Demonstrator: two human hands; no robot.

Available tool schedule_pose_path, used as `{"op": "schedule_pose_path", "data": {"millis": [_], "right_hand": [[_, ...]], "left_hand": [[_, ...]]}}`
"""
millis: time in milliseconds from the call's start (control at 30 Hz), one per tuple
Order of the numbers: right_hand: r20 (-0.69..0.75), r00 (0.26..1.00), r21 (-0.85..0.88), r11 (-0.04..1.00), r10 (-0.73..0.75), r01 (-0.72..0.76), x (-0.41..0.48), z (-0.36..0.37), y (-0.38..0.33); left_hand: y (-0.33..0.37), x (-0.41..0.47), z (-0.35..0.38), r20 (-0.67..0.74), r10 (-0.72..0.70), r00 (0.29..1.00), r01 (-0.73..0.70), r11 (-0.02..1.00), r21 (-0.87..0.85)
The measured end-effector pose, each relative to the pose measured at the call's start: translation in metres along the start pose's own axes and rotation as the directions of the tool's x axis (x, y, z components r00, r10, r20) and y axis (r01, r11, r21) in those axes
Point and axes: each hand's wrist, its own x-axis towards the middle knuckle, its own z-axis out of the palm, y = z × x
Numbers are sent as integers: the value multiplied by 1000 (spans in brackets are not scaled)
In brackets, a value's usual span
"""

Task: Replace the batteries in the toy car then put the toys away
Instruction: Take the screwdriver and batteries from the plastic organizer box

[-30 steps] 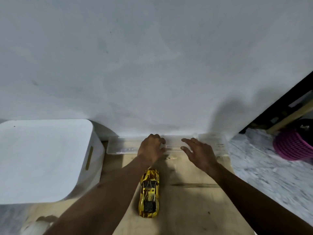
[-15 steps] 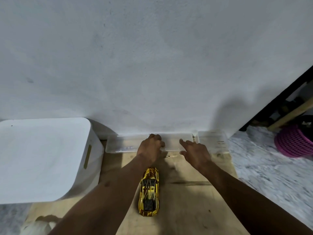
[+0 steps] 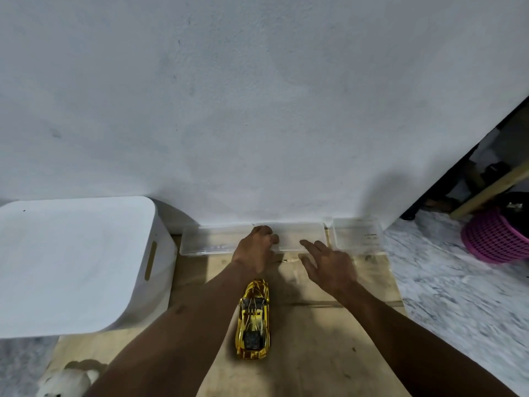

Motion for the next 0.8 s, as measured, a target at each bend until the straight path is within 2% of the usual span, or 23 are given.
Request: {"op": "schedule_pose_path", "data": {"millis": [67,167,367,533,667,800], "right_hand": [[-9,998,-9,998,-60,60,-16,7,-4],[54,993,-32,994,-104,106,-32,15,-12],[179,982,-53,997,-52,63,-44,32,-22],[197,980,-53,998,-27,38,-45,34,-21],[205,978,-32,998,-40,48,-44,33,-21],[235,972,20,1000,-23,19,-42,30,-20]], "left_hand": [[-2,0,2,8,-2,1000,2,1000,-7],[-5,0,7,-1,1,1000,-1,1000,0],[-8,-2,12,8,31,999,-31,999,19],[-10,-3,11,5,55,998,-55,998,38],[-12,-6,10,3,38,999,-38,999,-10],[-21,-20,-1,-76,17,997,-22,998,-62]]}}
